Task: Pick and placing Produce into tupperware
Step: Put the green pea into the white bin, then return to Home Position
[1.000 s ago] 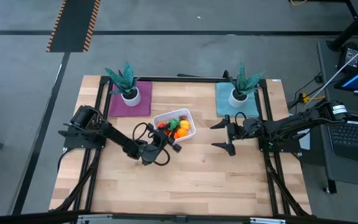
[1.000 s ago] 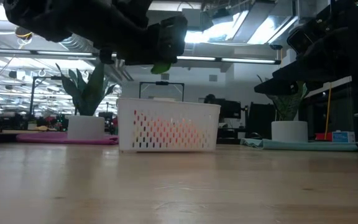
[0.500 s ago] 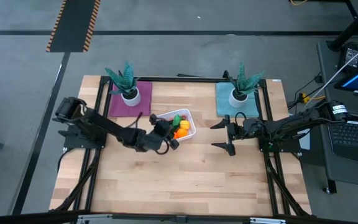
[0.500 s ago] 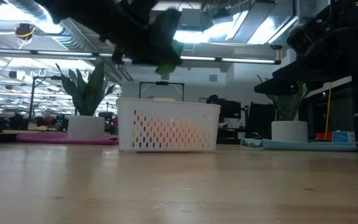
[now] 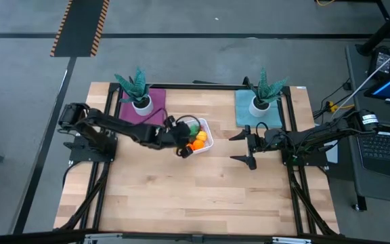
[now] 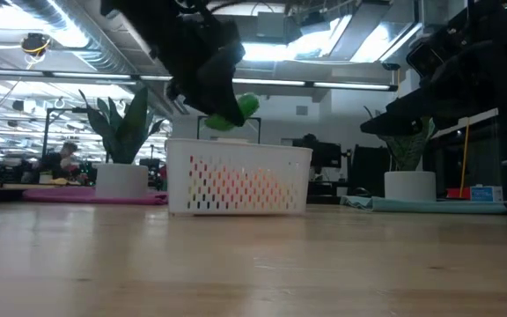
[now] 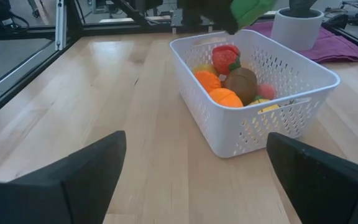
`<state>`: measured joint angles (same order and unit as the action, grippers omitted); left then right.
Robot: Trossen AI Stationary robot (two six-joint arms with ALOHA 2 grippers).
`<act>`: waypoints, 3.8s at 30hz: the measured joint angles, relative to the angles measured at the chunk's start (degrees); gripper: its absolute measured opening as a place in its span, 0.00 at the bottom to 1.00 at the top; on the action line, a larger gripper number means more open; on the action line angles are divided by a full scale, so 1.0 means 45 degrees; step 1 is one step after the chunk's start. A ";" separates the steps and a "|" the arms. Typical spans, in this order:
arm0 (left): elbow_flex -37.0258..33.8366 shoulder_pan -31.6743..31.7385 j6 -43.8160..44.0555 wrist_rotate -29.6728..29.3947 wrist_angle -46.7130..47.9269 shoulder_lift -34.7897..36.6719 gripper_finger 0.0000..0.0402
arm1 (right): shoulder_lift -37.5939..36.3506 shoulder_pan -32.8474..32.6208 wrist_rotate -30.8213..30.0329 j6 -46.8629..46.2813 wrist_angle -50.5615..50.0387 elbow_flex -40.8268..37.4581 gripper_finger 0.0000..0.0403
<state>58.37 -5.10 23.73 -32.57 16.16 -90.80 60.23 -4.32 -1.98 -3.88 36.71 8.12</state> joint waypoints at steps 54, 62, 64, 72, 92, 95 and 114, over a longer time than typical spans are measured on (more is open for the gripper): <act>0.1194 0.2490 -0.2720 0.3827 0.1977 -0.1035 0.48 | 0.0005 0.0010 -0.0335 0.0301 -0.0533 0.0000 0.96; 0.1198 0.2058 -0.2550 0.3720 0.1968 -0.0874 0.49 | 0.0005 0.0012 -0.0296 0.0301 -0.0491 0.0000 0.96; 0.1228 0.1792 -0.2553 0.3554 0.1923 -0.0713 0.49 | 0.0005 0.0015 -0.0301 0.0267 -0.0349 0.0000 0.96; 0.1218 -0.0126 -0.2029 0.0393 0.2845 0.0972 0.49 | 0.0005 0.0005 -0.0305 -0.0738 -0.0178 0.0000 0.96; -0.1773 -0.6260 0.2045 -0.4537 0.3053 0.3075 0.44 | 0.0005 -0.0156 -0.0219 -0.0658 0.0458 0.0220 0.32; -0.1998 -0.6661 0.2045 -0.4540 0.2848 0.3075 0.45 | 0.0005 -0.0537 -0.0214 -0.0036 0.0269 0.0673 0.15; -0.1993 -0.8089 0.1700 -0.7131 0.2255 0.3100 0.03 | 0.0005 -0.3445 -0.2963 0.0818 -0.3273 0.3298 0.04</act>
<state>49.41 -41.50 31.38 -64.66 26.31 -76.86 60.25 -19.82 -15.31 -0.20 21.98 22.96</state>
